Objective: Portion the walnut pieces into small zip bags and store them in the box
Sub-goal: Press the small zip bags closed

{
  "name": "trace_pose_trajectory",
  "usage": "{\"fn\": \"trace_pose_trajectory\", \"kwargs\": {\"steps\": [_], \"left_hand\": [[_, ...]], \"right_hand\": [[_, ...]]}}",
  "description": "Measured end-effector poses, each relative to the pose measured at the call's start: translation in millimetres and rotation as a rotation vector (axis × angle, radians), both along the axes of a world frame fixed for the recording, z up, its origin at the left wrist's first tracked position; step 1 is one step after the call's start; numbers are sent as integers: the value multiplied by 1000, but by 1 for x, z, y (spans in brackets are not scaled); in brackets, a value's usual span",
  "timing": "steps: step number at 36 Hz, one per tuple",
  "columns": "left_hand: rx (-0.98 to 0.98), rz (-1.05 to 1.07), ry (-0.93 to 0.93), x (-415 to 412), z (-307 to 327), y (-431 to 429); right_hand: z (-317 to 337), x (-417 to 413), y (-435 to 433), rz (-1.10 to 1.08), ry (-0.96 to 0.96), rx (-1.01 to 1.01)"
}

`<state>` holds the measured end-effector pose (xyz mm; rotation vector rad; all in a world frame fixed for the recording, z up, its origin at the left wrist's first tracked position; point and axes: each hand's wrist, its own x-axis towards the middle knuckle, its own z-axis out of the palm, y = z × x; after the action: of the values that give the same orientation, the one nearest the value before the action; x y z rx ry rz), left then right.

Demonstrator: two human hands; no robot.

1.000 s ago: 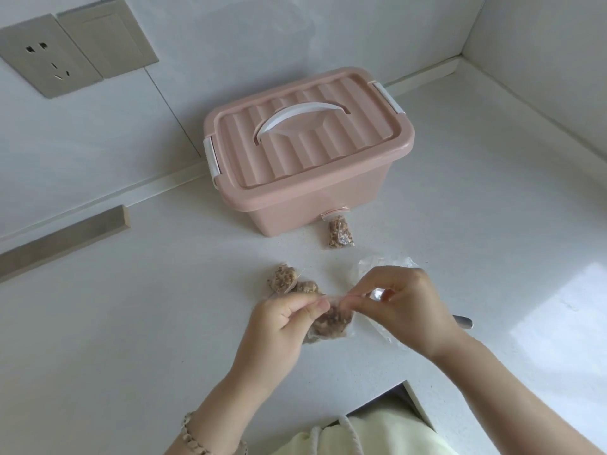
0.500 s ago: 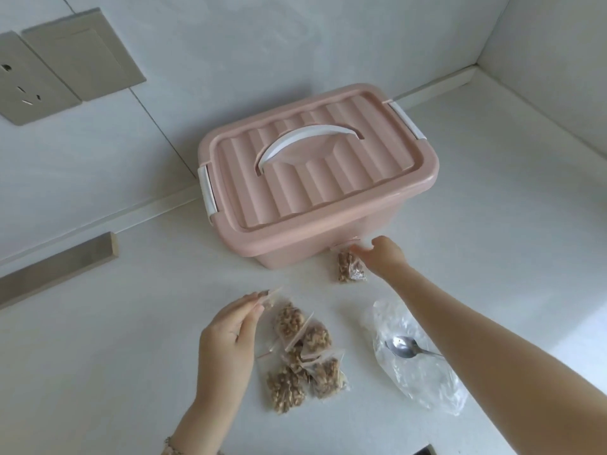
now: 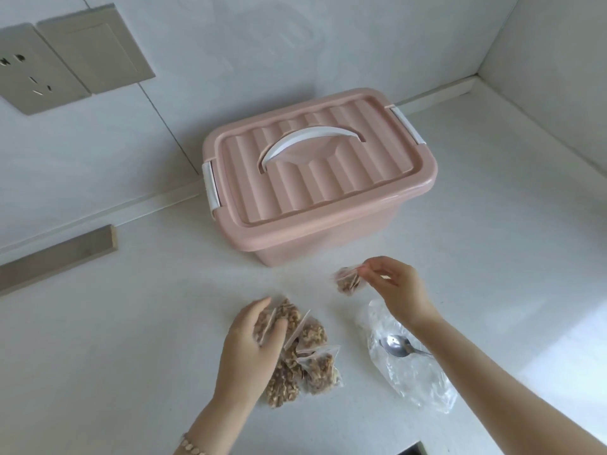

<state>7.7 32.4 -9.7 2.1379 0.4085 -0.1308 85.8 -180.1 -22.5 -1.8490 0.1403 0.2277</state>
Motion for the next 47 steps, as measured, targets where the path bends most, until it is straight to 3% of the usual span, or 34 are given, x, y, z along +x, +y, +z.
{"fn": "trace_pose_trajectory", "kwargs": {"steps": [5, 9, 13, 20, 28, 38, 47], "left_hand": [[-447, -150, 14, -4, 36, -28], [-685, -162, -40, -16, 53, -49], [-663, -173, -174, -32, 64, -59], [-501, -165, -232, -51, 66, -61], [-784, -46, -125, -66, 89, -65], [-681, -11, -47, -76, 90, -61], [-767, -110, -88, -80, 98, -65]], "right_hand": [[47, -54, 9, -25, -50, 169], [67, -92, 17, -69, -86, 315], [75, -117, 16, -49, -43, 347], [84, -139, 12, -50, -2, 287], [101, -149, 10, -120, 37, 413], [113, -157, 6, -145, 47, 396], [116, -163, 7, -134, 8, 246]]}}
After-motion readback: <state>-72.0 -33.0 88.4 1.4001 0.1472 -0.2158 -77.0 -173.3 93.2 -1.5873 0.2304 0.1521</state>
